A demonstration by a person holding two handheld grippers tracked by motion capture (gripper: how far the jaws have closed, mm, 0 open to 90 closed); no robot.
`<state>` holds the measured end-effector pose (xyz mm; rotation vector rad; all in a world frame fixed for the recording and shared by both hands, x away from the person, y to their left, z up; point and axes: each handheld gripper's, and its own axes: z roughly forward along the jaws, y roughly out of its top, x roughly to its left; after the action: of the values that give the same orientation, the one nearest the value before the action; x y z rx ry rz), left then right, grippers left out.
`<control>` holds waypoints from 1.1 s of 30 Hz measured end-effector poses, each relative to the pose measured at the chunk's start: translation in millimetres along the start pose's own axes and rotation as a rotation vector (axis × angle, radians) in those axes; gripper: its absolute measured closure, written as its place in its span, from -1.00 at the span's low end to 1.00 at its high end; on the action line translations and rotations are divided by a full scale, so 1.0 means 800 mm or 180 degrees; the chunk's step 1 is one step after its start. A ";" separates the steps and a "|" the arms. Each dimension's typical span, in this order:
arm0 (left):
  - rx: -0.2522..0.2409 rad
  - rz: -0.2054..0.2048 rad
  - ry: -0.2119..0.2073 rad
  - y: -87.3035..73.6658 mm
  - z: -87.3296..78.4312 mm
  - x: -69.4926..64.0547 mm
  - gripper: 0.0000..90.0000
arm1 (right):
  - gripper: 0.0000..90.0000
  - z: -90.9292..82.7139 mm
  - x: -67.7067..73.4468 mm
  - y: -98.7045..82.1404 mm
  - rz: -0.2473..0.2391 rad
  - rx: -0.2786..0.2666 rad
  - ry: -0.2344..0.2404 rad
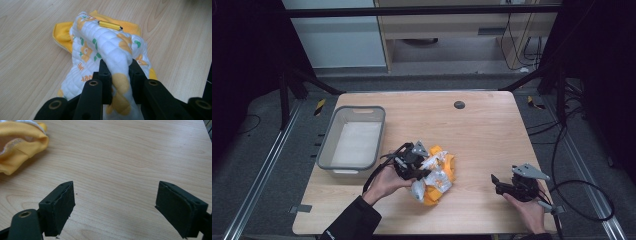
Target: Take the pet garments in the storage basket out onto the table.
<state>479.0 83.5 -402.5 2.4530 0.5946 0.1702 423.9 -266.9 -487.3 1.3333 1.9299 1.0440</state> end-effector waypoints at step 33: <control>0.0022 0.0041 0.0090 -0.021 0.018 -0.001 -0.13 | -0.69 0.001 0.000 -0.001 -0.0014 0.0023 0.0012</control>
<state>475.5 87.9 -424.0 2.4652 0.5926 0.2088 424.4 -266.3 -488.4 1.3314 1.9403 1.0389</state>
